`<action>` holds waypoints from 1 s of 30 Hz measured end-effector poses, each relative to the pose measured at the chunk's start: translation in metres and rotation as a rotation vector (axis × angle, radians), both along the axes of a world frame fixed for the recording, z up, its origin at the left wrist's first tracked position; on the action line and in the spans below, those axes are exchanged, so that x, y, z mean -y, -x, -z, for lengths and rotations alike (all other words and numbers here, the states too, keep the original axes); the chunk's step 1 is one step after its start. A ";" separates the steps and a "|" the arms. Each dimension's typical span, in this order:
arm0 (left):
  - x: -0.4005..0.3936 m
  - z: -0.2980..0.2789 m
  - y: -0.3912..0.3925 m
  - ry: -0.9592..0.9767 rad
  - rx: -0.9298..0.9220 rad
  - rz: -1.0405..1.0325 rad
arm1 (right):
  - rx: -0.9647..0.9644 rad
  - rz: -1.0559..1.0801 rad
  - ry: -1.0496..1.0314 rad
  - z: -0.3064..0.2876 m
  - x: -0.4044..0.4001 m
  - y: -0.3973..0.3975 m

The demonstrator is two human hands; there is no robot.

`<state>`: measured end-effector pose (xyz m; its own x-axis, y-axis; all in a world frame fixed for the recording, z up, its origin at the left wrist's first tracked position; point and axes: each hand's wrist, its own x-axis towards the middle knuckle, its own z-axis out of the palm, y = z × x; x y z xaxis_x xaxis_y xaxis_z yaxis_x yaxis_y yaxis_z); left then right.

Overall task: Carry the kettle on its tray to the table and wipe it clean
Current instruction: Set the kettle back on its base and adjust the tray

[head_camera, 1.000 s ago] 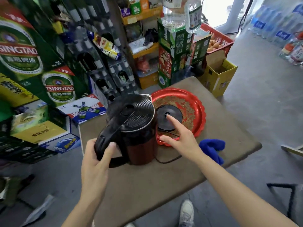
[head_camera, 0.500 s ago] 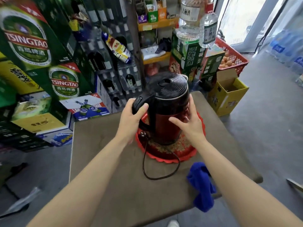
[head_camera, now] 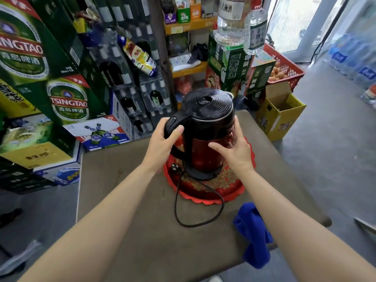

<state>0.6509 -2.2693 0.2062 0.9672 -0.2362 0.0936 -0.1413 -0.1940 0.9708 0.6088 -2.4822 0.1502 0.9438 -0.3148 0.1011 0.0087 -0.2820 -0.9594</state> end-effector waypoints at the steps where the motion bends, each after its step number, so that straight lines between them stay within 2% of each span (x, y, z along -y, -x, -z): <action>1: -0.003 0.000 0.000 -0.014 0.000 0.009 | -0.002 -0.008 0.015 0.000 -0.002 0.000; 14: -0.023 0.010 0.006 0.067 -0.047 0.019 | 0.019 -0.036 0.043 0.003 -0.014 0.009; 30: -0.024 0.029 0.017 -0.022 -0.042 0.097 | -0.015 0.045 0.112 0.021 -0.016 0.032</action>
<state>0.6344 -2.2449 0.1774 0.9428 -0.3300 0.0468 -0.1192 -0.2028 0.9719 0.5765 -2.4661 0.1292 0.9306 -0.3445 0.1236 -0.0208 -0.3868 -0.9219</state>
